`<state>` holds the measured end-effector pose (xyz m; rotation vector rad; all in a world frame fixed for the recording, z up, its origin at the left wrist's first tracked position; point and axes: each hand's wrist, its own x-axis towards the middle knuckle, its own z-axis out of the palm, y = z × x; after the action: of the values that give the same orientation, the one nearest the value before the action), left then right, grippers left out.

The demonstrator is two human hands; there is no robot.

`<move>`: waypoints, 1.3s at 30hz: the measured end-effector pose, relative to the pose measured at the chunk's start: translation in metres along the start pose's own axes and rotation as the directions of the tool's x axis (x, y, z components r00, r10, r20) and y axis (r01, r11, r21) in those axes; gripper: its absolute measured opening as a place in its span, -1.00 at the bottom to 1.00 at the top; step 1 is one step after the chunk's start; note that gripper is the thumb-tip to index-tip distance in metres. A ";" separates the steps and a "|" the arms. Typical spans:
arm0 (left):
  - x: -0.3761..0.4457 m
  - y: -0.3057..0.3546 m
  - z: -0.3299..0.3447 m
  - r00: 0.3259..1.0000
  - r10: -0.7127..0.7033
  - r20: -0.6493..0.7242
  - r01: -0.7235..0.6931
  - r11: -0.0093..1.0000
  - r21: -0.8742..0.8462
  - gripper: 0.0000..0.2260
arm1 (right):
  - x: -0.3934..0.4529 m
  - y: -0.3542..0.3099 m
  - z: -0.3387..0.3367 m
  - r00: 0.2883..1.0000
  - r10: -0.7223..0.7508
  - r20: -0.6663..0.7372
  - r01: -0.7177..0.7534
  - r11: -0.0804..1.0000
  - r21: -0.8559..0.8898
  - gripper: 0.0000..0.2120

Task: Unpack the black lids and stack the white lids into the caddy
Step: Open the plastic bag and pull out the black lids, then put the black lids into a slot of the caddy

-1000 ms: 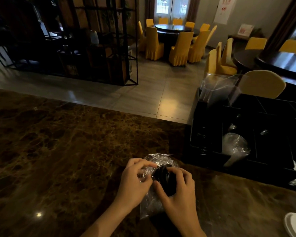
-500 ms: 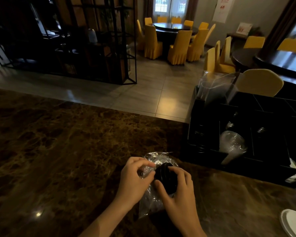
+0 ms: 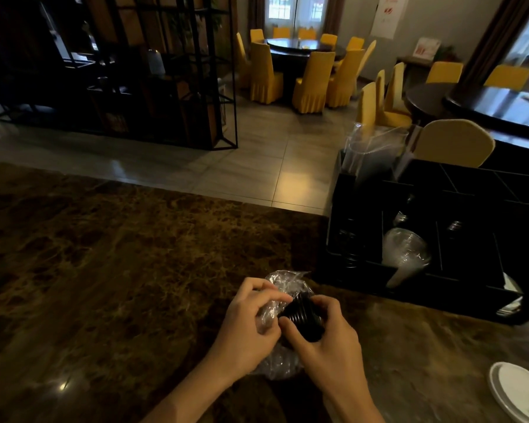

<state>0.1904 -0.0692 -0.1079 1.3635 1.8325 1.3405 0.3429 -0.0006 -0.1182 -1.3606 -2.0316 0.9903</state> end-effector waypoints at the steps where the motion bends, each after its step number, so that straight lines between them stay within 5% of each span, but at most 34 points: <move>1: -0.001 0.000 -0.001 1.000 0.005 0.013 -0.006 1.000 0.005 -0.56 | 0.000 -0.001 -0.002 1.000 -0.001 0.016 0.001 1.000 -0.029 -0.34; 12: -0.006 -0.001 -0.008 0.997 0.067 0.040 -0.065 0.996 -0.059 -0.57 | -0.007 -0.022 -0.002 0.999 -0.004 0.033 0.012 0.968 -0.250 -0.25; 26: -0.005 -0.002 -0.034 0.986 0.148 -0.081 -0.126 0.965 0.231 -0.61 | -0.008 -0.018 -0.001 0.997 0.046 -0.068 -0.031 0.978 0.207 -0.33; 33: -0.009 -0.010 -0.070 0.989 0.057 -0.139 0.004 0.915 0.403 -0.67 | -0.004 -0.029 -0.002 1.000 -0.015 0.024 0.003 0.890 0.456 -0.51; 39: -0.017 0.000 -0.098 0.976 -0.072 -0.206 0.169 0.845 0.507 -0.69 | -0.005 -0.035 -0.009 0.987 -0.160 0.015 0.136 0.881 0.453 -0.51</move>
<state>0.1174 -0.1255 -0.0715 1.3770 2.4927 0.9549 0.3313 -0.0111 -0.0853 -0.9260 -1.7578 1.3348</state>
